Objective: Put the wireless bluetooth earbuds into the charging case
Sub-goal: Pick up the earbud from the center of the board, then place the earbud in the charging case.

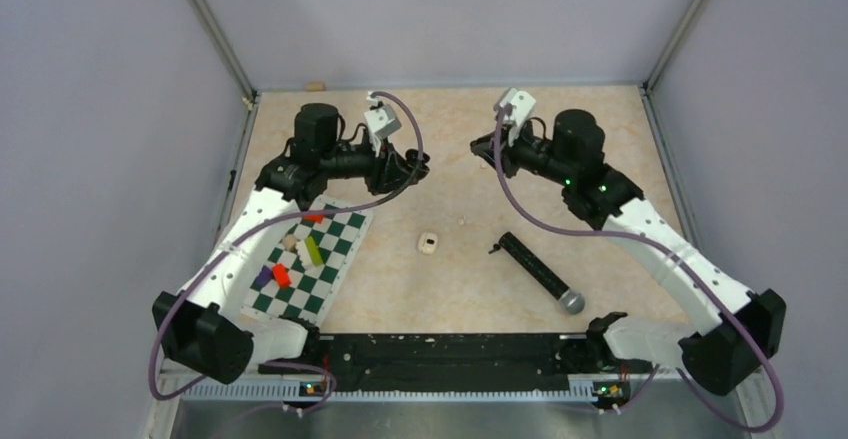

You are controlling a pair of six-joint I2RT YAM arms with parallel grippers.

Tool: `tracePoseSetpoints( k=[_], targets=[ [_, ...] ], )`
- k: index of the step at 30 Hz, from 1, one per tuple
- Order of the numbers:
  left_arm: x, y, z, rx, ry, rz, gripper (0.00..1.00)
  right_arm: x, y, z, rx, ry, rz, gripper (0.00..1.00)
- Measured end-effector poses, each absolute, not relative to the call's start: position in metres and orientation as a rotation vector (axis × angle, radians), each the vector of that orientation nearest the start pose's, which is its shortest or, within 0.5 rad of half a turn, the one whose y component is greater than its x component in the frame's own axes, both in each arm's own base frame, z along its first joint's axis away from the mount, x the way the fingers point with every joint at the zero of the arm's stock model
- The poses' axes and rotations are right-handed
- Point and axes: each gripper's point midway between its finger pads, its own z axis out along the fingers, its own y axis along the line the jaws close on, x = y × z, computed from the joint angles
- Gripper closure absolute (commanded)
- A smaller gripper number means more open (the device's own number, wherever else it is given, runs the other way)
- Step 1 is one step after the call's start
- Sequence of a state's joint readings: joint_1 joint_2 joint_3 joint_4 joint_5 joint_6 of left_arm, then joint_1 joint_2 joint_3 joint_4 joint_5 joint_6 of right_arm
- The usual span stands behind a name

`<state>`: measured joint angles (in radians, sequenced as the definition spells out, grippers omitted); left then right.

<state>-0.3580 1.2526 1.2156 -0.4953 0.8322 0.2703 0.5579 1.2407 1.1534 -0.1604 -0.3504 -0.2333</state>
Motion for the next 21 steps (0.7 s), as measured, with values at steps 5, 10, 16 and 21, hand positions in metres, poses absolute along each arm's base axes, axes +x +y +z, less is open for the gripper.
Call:
tracePoseSetpoints(
  k=[5, 10, 16, 21],
  targets=[
    [0.280, -0.246, 0.295, 0.993, 1.705, -1.005, 1.00, 0.290, 0.254, 0.344, -0.890, 1.406, 0.614, 0.85],
    [0.277, -0.266, 0.293, 0.962, 1.720, -1.130, 1.00, 0.268, 0.262, 0.345, -0.889, 1.337, 0.742, 0.85],
    [0.263, -0.274, 0.283, 0.957, 1.734, -1.248, 1.00, 0.255, 0.274, 0.336, -0.913, 1.329, 0.858, 0.85],
    [0.252, -0.275, 0.279, 0.959, 1.728, -1.309, 1.00, 0.248, 0.279, 0.332, -0.904, 1.315, 0.922, 0.85]
  ],
)
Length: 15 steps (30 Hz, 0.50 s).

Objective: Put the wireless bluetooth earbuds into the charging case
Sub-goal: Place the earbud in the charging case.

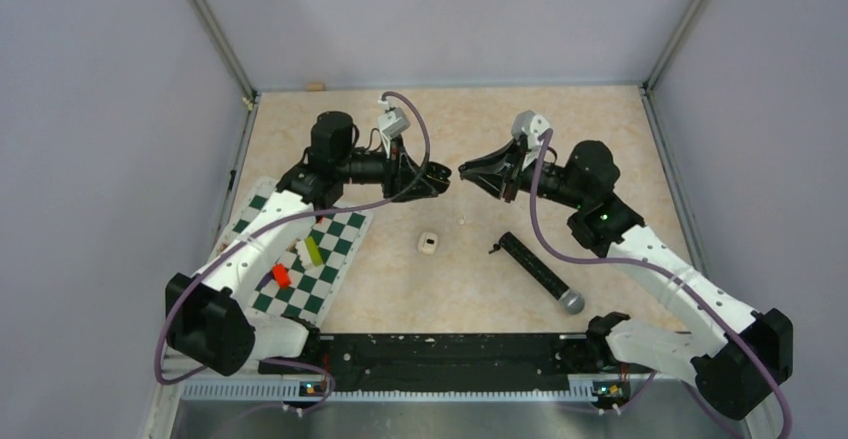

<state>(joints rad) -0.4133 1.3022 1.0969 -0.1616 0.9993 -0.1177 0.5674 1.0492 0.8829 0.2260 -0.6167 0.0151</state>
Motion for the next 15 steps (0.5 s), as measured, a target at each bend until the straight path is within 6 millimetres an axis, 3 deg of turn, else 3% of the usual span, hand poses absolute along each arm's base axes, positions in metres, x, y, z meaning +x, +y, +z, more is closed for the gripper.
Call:
tracePoseSetpoints(
  k=[11, 15],
  targets=[
    [0.238, -0.277, 0.280, 0.974, 1.689, -1.403, 1.00, 0.252, 0.289, 0.312, -0.864, 1.353, 0.995, 0.85],
    [0.237, -0.277, 0.279, 0.976, 1.686, -1.417, 1.00, 0.251, 0.292, 0.316, -0.859, 1.340, 1.008, 0.85]
  ],
)
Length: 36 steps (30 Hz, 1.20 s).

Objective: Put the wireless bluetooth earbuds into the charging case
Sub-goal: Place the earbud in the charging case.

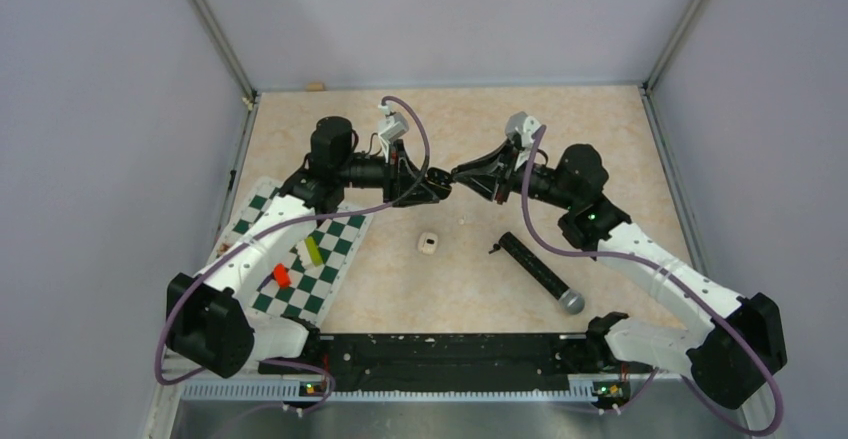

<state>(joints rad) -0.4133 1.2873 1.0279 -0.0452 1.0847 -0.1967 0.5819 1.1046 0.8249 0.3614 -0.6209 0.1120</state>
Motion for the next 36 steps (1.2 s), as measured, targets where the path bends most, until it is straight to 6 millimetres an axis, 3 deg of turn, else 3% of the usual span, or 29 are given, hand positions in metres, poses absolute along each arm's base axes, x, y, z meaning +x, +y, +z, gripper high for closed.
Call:
tracePoseSetpoints(
  k=[13, 36],
  targets=[
    [0.235, -0.278, 0.282, 0.980, 1.670, -1.438, 1.00, 0.248, 0.303, 0.314, -0.877, 1.322, 1.015, 0.85],
    [0.235, -0.272, 0.286, 0.941, 1.670, -1.477, 1.00, 0.245, 0.306, 0.310, -0.911, 1.286, 0.998, 0.85]
  ],
)
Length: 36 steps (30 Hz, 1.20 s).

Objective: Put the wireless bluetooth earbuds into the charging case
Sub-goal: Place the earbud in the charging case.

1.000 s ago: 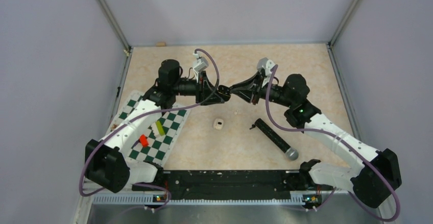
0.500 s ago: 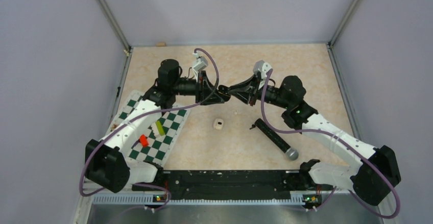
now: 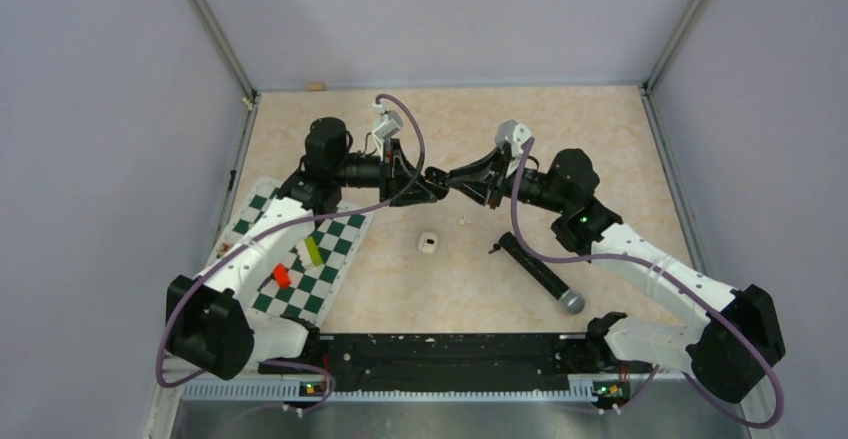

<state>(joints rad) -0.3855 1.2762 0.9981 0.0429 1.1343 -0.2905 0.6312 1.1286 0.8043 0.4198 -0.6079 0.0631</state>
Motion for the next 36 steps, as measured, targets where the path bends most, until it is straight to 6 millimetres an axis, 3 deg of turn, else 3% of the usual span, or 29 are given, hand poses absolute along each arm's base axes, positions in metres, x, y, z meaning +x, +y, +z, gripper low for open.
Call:
tracePoseSetpoints(
  k=[17, 28, 36],
  targets=[
    [0.234, -0.271, 0.286, 0.967, 1.635, -1.451, 1.00, 0.246, 0.306, 0.311, -0.803, 1.371, 1.076, 0.87],
    [0.241, -0.271, 0.283, 0.935, 1.653, -1.414, 1.00, 0.252, 0.306, 0.307, -0.768, 1.401, 1.065, 0.78],
    [0.247, -0.270, 0.280, 0.915, 1.666, -1.376, 1.00, 0.257, 0.307, 0.302, -0.747, 1.425, 1.036, 0.77]
  ],
)
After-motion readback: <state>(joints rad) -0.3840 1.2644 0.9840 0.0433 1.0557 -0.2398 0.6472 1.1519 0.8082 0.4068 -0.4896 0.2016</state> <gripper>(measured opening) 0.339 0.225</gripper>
